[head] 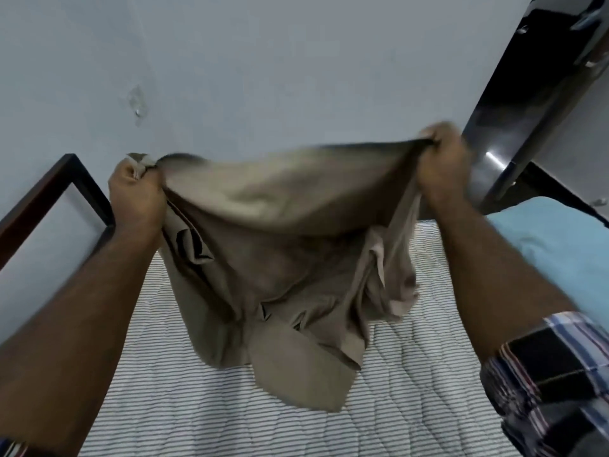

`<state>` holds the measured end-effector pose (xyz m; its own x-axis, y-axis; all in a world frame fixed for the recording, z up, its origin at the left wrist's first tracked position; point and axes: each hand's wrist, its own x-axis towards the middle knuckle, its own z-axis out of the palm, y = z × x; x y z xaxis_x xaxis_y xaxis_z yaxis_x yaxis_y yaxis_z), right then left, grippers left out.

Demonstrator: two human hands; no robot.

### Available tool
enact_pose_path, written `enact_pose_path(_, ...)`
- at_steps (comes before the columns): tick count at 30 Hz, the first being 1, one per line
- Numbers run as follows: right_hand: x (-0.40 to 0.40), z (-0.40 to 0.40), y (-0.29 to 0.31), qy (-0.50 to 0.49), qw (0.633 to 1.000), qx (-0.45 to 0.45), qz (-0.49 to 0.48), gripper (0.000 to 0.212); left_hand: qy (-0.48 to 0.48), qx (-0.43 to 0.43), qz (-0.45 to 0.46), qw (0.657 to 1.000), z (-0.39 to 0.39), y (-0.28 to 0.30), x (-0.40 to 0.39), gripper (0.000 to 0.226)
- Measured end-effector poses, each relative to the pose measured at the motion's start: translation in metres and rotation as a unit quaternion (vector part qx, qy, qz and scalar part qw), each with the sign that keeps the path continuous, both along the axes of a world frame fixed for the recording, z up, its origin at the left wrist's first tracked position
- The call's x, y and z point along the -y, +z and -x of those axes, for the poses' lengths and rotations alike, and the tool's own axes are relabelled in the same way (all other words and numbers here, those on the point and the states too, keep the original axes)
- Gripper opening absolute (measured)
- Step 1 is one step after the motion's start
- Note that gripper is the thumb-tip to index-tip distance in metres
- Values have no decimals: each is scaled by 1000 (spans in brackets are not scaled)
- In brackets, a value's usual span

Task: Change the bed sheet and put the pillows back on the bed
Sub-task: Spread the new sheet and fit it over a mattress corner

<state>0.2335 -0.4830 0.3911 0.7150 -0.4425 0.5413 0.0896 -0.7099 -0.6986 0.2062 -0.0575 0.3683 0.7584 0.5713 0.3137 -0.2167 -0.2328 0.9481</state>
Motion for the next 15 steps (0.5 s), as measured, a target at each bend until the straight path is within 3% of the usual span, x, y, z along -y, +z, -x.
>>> enact_pose_path(2, -7, 2, 35, -33, 989, 125, -67, 24, -28, 3, -4, 1000, 5, 6, 18, 28)
enact_pose_path(3, -22, 5, 39, -2, 992, 119, -51, 21, -61, 9, -14, 998, 6, 8, 31, 25)
enact_pose_path(5, -61, 15, 21, 156, 988, 0, 13, 14, -184, -1, -63, 981, 10, 11, 66, 20)
enact_pose_path(7, -96, 25, -3, 280, 953, -118, 15, 9, -324, -55, -166, 930, 17, 12, 102, 60)
enact_pose_path(9, -116, 32, -6, 325, 937, -125, -30, 14, -407, -114, -260, 868, 18, 7, 127, 79)
enact_pose_path(10, -119, 35, -4, 337, 934, -110, -50, 18, -412, -123, -295, 854, 14, 1, 132, 72)
enact_pose_path(12, -115, 40, -5, 362, 924, -93, -81, 21, -361, -131, -342, 858, 13, -2, 134, 40)
enact_pose_path(15, -93, 51, -34, 355, 920, -159, -37, 33, -284, -95, -280, 912, 11, -2, 127, 17)
